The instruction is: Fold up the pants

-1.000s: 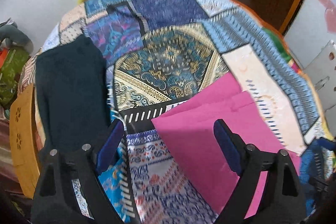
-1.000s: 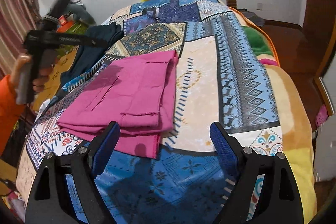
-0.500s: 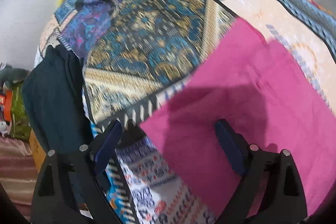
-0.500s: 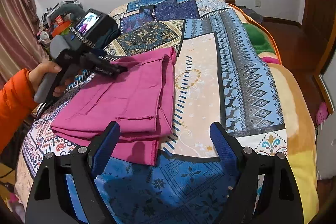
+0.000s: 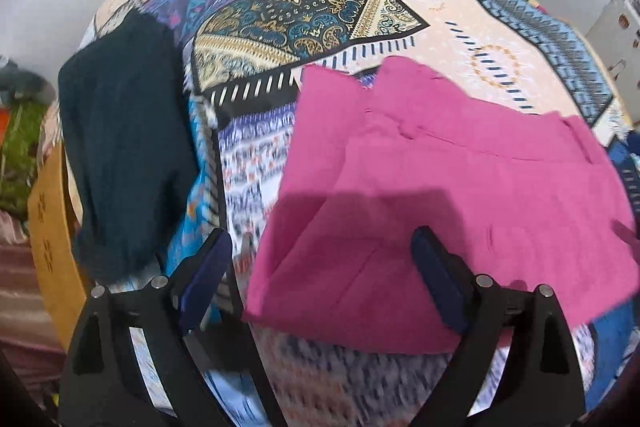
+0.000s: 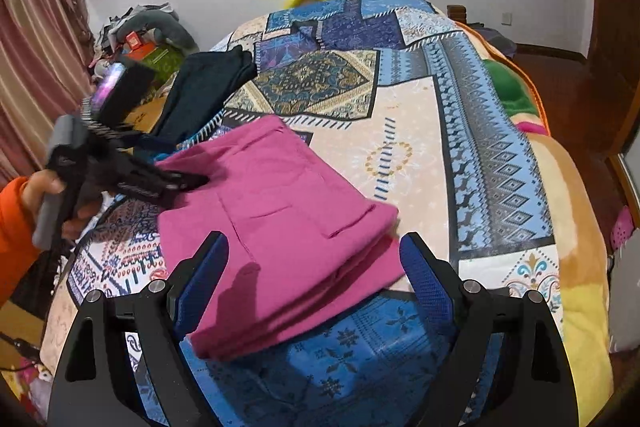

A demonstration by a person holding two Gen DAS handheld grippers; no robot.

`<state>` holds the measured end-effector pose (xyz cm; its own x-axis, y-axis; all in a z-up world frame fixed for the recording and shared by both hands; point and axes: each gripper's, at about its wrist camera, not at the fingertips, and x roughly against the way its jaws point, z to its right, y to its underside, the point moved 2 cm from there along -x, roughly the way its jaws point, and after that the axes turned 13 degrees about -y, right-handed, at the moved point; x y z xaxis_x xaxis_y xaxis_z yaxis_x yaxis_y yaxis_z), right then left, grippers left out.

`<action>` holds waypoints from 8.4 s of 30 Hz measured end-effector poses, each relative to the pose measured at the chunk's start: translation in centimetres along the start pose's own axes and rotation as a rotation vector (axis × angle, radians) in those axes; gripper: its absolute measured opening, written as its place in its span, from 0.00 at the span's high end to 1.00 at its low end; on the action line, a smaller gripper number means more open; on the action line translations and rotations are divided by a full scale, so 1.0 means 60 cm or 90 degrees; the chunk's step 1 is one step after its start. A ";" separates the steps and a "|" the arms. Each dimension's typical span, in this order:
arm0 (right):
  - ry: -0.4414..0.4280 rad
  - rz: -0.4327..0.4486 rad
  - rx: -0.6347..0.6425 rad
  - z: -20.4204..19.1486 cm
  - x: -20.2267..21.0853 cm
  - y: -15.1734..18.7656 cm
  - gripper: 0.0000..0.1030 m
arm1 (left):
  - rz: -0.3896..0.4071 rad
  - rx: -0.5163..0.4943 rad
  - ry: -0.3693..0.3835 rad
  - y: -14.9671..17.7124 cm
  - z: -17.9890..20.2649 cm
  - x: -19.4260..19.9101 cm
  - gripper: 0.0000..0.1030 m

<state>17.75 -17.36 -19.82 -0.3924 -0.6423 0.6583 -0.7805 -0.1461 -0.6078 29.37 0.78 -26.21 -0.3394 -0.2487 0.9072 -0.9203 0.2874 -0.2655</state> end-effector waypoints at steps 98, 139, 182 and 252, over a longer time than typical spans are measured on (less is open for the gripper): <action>0.068 -0.115 0.010 0.127 -0.118 -0.097 0.66 | 0.060 0.099 0.080 -0.091 -0.068 -0.012 0.63; -0.004 -0.030 0.024 0.052 -0.087 -0.148 0.89 | 0.122 0.164 0.124 -0.063 -0.116 0.049 0.90; -0.050 -0.077 0.151 -0.176 -0.447 -0.286 0.82 | 0.069 0.410 -0.029 0.046 -0.500 -0.196 0.78; -0.074 0.380 0.297 -0.425 0.145 -0.113 0.00 | 0.577 0.416 -0.187 0.367 -0.266 0.508 0.00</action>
<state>7.20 -2.77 1.37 -0.6091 -0.7832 0.1247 -0.1561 -0.0358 -0.9871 1.87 14.29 0.81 -0.8801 -0.4258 0.2100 -0.2125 -0.0422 -0.9762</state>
